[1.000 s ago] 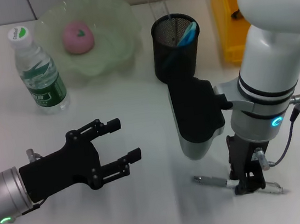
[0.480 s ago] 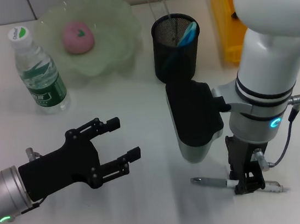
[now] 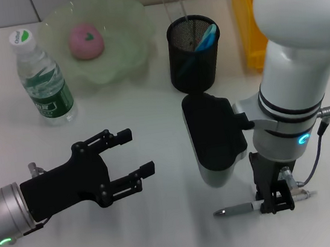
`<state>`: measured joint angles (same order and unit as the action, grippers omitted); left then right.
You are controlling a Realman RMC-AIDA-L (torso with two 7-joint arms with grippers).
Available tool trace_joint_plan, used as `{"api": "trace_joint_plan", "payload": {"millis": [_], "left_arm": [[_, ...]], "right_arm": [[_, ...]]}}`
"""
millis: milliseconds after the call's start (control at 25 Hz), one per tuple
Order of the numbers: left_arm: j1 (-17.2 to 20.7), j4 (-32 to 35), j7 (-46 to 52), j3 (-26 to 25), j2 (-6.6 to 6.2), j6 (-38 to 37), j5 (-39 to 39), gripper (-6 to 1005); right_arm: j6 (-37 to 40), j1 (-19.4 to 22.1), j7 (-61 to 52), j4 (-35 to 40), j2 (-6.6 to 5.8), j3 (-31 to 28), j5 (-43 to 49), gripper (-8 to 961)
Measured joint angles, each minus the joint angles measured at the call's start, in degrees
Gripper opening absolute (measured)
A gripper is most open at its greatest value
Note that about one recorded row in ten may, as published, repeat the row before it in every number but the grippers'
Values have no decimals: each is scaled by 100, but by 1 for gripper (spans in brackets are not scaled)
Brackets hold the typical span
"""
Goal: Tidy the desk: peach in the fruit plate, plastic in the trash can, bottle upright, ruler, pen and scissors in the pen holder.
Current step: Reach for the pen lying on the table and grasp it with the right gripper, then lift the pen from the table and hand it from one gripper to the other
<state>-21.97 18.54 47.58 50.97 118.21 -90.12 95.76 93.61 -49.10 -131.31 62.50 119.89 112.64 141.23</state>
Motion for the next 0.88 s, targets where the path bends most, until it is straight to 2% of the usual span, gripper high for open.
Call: {"api": "trace_joint_plan", "payload": {"millis": [200, 480, 880], "left_arm": [[0, -12, -12, 0, 0, -11, -15, 769], [7, -26, -17, -9, 0, -31, -27, 769], [-3, -4, -15, -9, 17, -74, -100, 769]], "right_arm": [[23, 43, 17, 71, 0, -80, 11, 125], [305, 158, 212, 327, -8, -778, 4, 124], [562, 347, 966, 316, -57, -2417, 24, 124]]}}
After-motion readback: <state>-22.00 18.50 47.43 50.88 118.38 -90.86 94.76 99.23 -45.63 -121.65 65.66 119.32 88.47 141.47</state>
